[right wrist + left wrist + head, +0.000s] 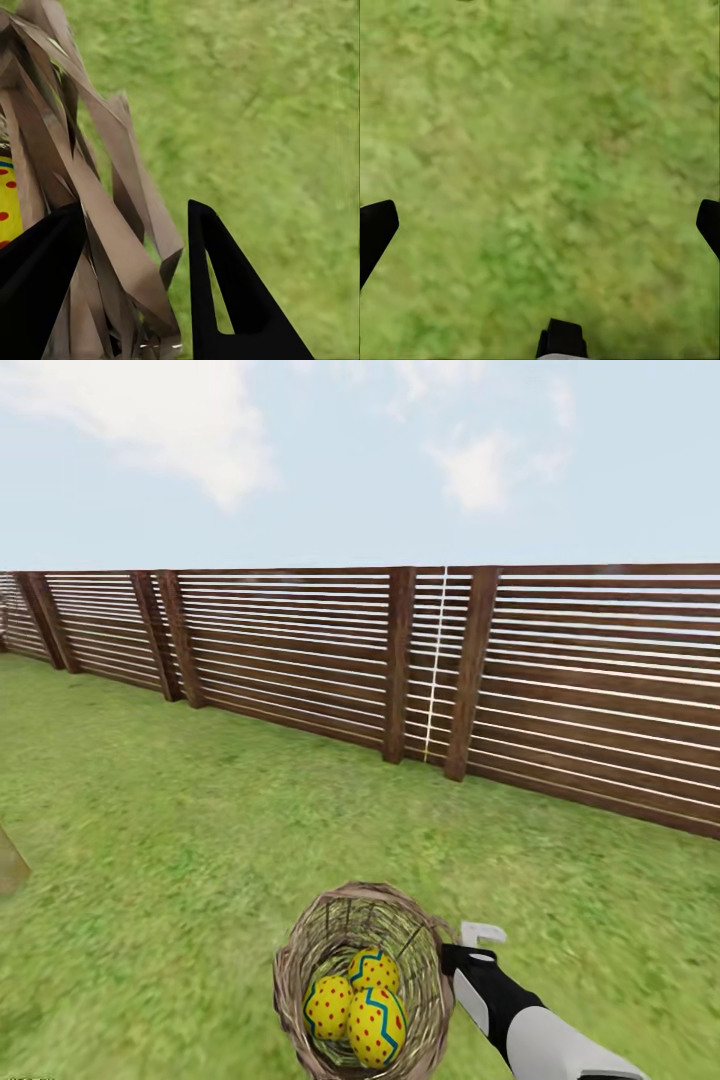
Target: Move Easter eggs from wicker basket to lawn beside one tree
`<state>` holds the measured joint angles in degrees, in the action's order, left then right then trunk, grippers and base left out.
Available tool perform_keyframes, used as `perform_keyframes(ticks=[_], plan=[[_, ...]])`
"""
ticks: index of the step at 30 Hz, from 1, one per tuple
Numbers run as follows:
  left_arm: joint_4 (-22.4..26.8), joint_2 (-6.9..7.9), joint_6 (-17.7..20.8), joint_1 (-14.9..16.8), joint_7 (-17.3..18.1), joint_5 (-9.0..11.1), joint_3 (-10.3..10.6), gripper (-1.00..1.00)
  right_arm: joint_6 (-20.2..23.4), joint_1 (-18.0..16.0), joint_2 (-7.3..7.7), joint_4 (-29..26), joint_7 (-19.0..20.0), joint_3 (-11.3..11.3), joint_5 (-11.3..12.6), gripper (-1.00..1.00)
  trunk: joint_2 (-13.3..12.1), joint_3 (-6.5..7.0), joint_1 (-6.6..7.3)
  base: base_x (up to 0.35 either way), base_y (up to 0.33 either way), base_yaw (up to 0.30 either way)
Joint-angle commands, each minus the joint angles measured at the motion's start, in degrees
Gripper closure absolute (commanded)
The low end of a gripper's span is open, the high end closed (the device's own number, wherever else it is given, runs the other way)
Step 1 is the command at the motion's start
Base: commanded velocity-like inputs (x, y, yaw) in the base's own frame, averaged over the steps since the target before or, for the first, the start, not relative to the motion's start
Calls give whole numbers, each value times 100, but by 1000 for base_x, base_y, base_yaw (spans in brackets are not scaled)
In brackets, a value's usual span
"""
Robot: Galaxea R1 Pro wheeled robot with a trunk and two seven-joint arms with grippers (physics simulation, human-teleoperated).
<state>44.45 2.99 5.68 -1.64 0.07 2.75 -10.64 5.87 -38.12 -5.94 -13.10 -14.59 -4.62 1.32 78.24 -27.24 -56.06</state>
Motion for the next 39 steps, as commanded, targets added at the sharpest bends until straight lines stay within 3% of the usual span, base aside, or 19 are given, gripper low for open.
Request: perform_keyframes(ticks=[1, 9, 39], plan=[[15, 0, 39, -3, 1, 26, -2, -100, 20, -3, -9, -17, 6, -56, 22, 100, 3, -5, -4, 330, 0, 290], [15, -2, 39, -3, 1, 25, -1, -100, 20, -1, -10, -17, 7, -56, 21, 100, 3, -5, -4, 330, 0, 269], [11, 0, 39, -3, 2, 24, 0, -100, -153, 33, -12, -16, 9, -55, 19, 100, 3, -5, -4, 330, 0, 29]])
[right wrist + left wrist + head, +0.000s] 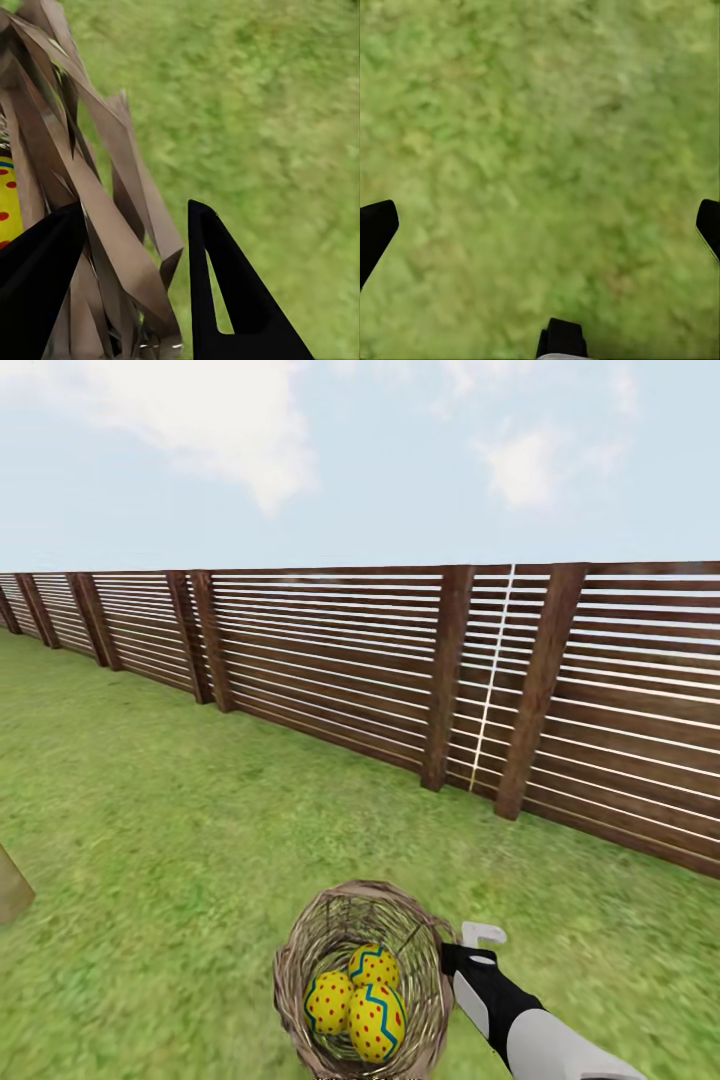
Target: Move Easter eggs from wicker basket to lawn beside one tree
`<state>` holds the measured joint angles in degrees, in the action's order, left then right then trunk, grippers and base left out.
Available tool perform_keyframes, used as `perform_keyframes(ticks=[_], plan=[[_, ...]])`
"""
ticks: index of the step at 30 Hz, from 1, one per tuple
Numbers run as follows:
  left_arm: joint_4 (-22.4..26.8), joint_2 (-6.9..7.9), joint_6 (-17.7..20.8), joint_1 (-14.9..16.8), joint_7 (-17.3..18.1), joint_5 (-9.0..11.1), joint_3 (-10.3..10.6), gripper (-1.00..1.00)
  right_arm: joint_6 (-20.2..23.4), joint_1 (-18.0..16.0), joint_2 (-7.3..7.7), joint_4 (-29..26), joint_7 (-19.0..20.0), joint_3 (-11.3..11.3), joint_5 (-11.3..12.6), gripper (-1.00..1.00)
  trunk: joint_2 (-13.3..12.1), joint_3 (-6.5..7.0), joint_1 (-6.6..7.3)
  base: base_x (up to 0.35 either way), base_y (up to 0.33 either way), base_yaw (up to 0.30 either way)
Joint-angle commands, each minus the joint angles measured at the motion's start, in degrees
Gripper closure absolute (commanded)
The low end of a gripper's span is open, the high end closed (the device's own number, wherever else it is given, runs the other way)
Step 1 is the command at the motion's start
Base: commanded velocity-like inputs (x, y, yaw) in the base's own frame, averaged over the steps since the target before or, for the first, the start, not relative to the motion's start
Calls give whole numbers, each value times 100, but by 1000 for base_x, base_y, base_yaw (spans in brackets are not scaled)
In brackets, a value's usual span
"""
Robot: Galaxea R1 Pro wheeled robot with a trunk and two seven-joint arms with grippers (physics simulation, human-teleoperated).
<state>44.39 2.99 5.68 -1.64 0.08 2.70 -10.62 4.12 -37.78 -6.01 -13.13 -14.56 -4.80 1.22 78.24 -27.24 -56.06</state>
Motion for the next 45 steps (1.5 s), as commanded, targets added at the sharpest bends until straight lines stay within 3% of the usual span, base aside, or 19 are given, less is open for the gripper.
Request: perform_keyframes(ticks=[1, 23, 45], plan=[[17, 0, 39, -3, 1, 28, -1, -100, 20, -2, -6, -14, 6, -36, 28, 100, 3, -5, -4, 330, 0, 0], [17, -3, 35, -3, 1, 24, -1, -100, 19, 23, -4, -22, 6, -33, 27, 100, 3, -5, -4, 330, 0, 83], [16, -5, 30, -3, -4, 5, -1, -100, 19, 25, 1, -14, 6, -38, 27, 100, 3, -5, -4, 330, 0, 185]])
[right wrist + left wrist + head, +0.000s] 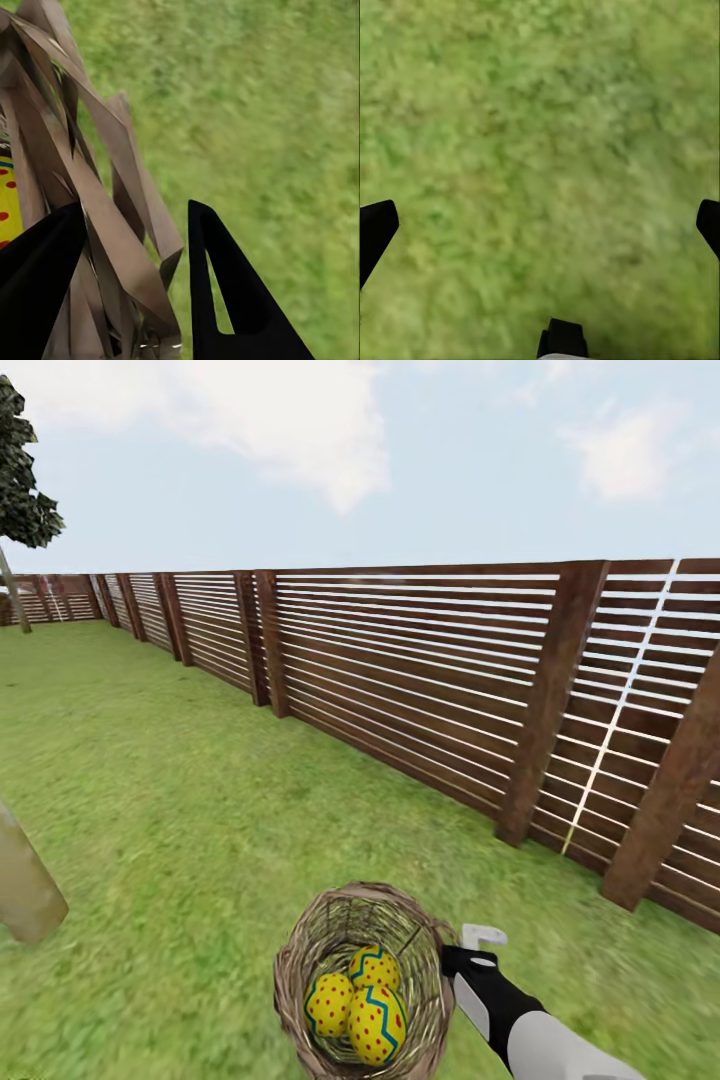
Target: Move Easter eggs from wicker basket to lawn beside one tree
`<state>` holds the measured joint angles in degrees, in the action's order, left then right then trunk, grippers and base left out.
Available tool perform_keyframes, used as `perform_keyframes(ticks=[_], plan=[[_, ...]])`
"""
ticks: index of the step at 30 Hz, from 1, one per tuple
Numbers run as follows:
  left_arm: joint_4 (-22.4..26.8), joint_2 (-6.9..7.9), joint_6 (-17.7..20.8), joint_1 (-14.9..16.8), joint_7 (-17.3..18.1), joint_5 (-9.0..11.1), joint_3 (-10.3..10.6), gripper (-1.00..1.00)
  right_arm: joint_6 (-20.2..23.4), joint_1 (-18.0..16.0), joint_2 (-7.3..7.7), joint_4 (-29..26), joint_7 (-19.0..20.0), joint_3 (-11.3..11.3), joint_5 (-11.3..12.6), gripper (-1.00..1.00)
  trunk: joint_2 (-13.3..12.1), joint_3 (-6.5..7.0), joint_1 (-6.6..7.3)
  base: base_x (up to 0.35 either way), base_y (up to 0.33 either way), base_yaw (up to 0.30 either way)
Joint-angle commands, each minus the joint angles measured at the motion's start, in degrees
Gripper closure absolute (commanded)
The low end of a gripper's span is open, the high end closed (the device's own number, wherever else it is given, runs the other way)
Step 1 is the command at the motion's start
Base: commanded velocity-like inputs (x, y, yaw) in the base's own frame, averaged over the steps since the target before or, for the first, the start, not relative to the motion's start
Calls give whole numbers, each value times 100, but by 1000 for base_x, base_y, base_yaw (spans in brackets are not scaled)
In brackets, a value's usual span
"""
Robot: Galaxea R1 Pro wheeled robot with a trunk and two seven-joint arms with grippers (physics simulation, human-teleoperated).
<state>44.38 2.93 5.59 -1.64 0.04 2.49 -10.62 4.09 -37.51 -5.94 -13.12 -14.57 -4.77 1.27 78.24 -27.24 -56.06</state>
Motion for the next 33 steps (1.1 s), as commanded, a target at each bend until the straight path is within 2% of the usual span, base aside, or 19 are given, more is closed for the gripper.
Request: perform_keyframes(ticks=[1, 16, 22, 33], plan=[[16, 0, 39, -3, 2, 25, -1, -100, 22, -2, -4, -15, 6, -41, 23, 100, 3, -5, -4, 330, 0, 286], [10, -3, 11, -3, -4, 44, -2, -100, 20, -2, -18, -15, 6, -32, 23, 100, 3, -5, -4, 330, 0, 287], [-209, -3, -73, 5, -13, 83, -10, -100, 21, 0, -16, -15, 6, -32, 23, 100, 3, -5, -4, 330, 0, 288], [-228, -3, -75, 6, -13, 70, -8, -100, 22, 3, -34, -15, 6, -26, 23, 100, 3, -5, -4, 330, 0, 287]])
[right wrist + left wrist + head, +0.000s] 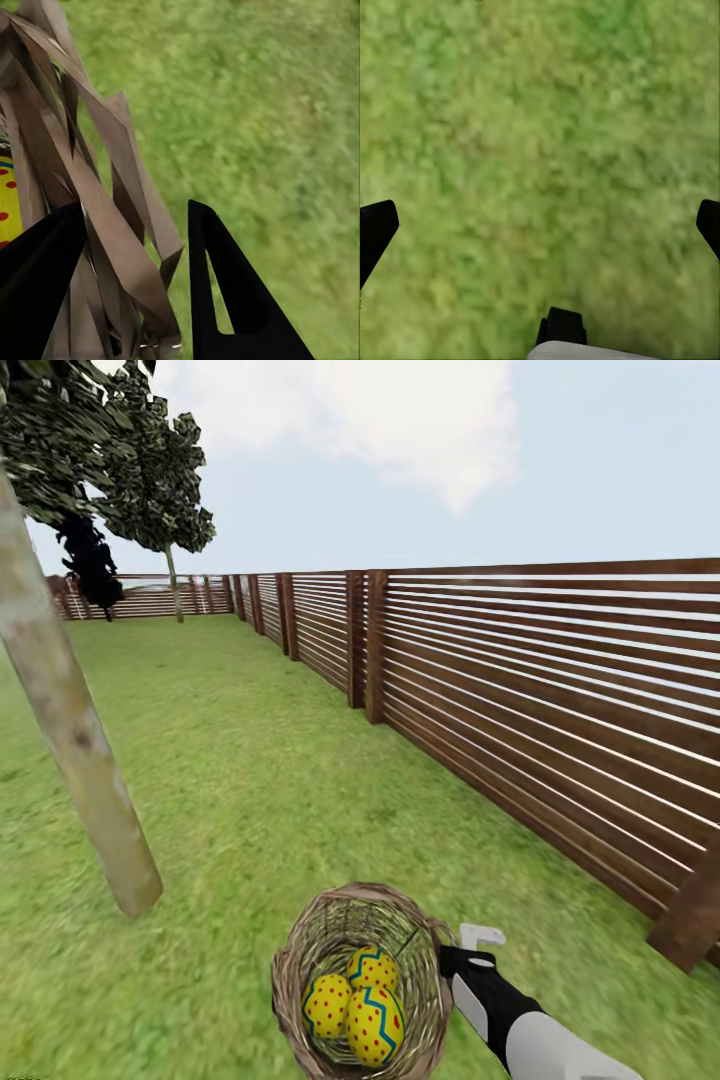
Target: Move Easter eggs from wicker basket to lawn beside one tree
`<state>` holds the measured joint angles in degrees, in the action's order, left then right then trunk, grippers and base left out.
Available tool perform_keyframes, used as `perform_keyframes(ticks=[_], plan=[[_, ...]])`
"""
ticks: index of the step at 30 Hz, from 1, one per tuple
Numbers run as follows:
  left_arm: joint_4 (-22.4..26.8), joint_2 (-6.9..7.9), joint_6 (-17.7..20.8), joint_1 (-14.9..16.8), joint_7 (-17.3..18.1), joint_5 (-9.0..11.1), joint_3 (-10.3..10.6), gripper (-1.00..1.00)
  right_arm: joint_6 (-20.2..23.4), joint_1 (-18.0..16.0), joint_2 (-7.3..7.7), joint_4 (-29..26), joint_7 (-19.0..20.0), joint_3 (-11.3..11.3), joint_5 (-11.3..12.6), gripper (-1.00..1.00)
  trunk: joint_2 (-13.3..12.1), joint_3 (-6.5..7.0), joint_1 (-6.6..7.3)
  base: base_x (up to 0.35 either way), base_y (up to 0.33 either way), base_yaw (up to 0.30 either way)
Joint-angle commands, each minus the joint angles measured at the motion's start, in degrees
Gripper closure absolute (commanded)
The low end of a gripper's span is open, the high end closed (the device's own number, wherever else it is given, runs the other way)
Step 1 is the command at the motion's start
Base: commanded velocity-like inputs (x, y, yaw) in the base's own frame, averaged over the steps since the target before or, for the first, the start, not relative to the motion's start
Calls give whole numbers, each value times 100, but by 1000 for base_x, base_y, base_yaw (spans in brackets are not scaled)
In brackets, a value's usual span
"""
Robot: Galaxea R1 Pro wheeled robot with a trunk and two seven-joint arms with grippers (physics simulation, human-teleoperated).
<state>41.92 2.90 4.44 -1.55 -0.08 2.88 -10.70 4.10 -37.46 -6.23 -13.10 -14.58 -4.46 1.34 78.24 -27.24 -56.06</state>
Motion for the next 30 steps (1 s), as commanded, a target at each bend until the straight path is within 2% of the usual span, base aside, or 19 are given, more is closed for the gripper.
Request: perform_keyframes(ticks=[1, 13, 30], plan=[[18, 0, 40, -3, -1, 32, 1, -100, 20, -5, -1, -17, 8, -59, 15, 100, 3, -5, -4, 330, 0, 287], [18, 0, 40, -3, -1, 28, -1, -100, 20, -3, 8, -17, 8, -63, 15, 100, 3, -5, -4, 330, -4, 277], [18, 0, 40, -3, -1, 27, 6, -100, 18, -3, 17, -17, 8, -66, 15, 100, 3, -5, -4, 330, -84, 15]])
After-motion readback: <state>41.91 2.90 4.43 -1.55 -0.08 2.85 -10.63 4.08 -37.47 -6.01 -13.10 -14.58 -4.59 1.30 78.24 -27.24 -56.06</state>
